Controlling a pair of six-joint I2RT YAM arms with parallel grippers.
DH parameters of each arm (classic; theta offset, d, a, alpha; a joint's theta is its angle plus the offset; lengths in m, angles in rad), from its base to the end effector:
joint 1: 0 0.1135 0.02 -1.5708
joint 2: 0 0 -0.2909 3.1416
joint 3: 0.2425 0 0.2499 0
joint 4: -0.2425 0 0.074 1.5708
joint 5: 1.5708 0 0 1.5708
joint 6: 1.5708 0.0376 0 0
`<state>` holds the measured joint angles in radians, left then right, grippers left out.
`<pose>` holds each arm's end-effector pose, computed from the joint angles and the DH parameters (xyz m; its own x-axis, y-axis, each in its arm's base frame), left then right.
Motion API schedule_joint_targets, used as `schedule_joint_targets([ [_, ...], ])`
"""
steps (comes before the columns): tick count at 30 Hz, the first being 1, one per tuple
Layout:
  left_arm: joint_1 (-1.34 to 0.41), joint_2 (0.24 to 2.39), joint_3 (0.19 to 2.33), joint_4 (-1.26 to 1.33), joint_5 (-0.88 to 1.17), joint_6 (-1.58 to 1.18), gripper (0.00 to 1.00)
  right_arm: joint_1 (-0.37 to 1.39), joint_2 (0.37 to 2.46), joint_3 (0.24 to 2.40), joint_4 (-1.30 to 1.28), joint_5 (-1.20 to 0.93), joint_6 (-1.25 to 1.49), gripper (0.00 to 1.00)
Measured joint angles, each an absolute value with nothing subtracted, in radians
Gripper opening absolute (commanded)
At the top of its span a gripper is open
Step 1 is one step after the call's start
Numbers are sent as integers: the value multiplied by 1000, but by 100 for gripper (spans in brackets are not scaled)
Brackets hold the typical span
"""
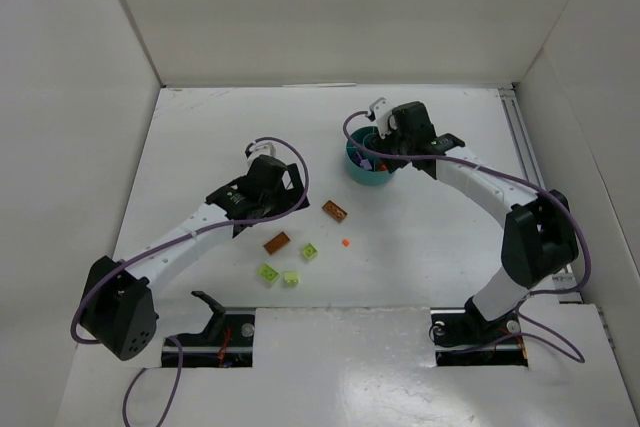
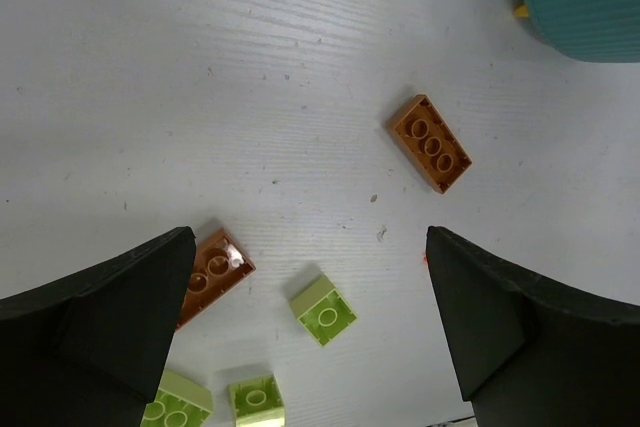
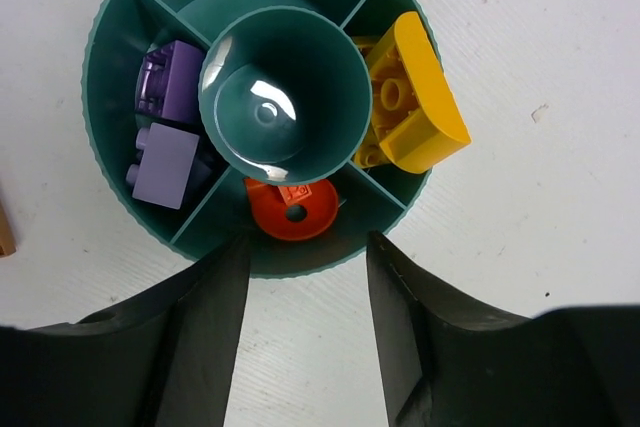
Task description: Sort the legos into containers by color
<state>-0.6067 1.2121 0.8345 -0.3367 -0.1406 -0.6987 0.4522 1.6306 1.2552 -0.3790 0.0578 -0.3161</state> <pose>0.2080 -0.1380 0.2794 -0.7192 -0.2760 -0.6376 0.0195 0.9093 -0.4157 0.3305 0.1581 0.2944 -0.4617 -0.5693 -0.6803 -0.5701 0.7780 -0.2641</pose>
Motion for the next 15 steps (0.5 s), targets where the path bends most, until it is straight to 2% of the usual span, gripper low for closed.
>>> schedule_joint_targets([
  [8,-607,1198,834,-342,-147,-699,99,453,1618,1252,-363,36,-319,57],
  [15,-607,1164,833,-342,-150,-699,99,488,1486,1177,-351,27,-326,60],
])
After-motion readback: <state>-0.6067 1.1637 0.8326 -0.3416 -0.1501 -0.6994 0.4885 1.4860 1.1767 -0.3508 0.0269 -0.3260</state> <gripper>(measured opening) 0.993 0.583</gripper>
